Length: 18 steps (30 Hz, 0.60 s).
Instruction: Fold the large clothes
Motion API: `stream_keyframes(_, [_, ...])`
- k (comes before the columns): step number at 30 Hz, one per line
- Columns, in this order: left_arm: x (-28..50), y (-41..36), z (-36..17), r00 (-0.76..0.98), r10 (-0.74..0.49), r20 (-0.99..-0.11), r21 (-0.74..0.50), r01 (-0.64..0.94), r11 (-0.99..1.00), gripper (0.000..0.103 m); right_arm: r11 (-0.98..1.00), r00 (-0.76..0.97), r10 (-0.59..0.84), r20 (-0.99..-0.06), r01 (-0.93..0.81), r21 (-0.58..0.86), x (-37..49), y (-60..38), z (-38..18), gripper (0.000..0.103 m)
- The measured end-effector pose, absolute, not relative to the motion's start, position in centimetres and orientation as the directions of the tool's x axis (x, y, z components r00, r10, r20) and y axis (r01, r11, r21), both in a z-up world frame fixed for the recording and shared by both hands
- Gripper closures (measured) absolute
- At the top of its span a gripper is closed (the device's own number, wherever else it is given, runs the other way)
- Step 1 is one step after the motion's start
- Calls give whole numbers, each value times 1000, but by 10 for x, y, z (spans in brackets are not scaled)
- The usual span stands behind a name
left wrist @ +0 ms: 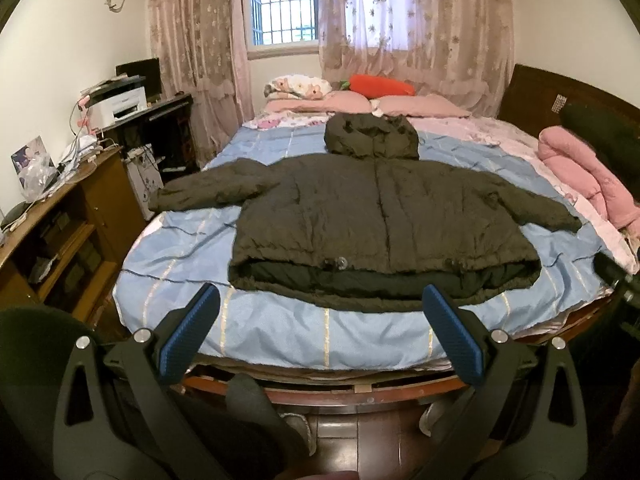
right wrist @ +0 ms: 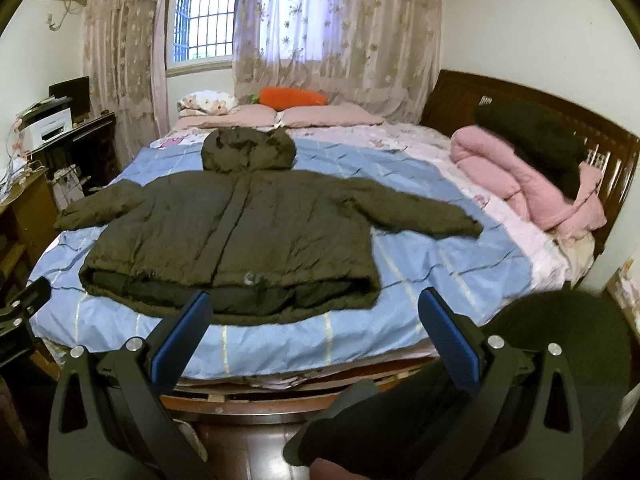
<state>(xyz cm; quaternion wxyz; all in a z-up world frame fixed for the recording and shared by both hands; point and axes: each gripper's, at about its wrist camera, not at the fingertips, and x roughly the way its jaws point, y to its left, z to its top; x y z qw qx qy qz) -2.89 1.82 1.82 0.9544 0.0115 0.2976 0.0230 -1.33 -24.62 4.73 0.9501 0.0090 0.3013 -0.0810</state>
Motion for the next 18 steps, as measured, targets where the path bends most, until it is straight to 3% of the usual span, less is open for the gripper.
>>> stream_keyframes(10, [-25, 43, 94, 866, 55, -497, 65, -26, 998, 2, 975, 830, -139, -539, 209, 70, -14, -335, 141, 1])
stream_keyframes(18, [36, 60, 126, 888, 70, -454, 92, -32, 995, 2, 909, 796, -107, -596, 321, 265, 33, -445, 154, 1])
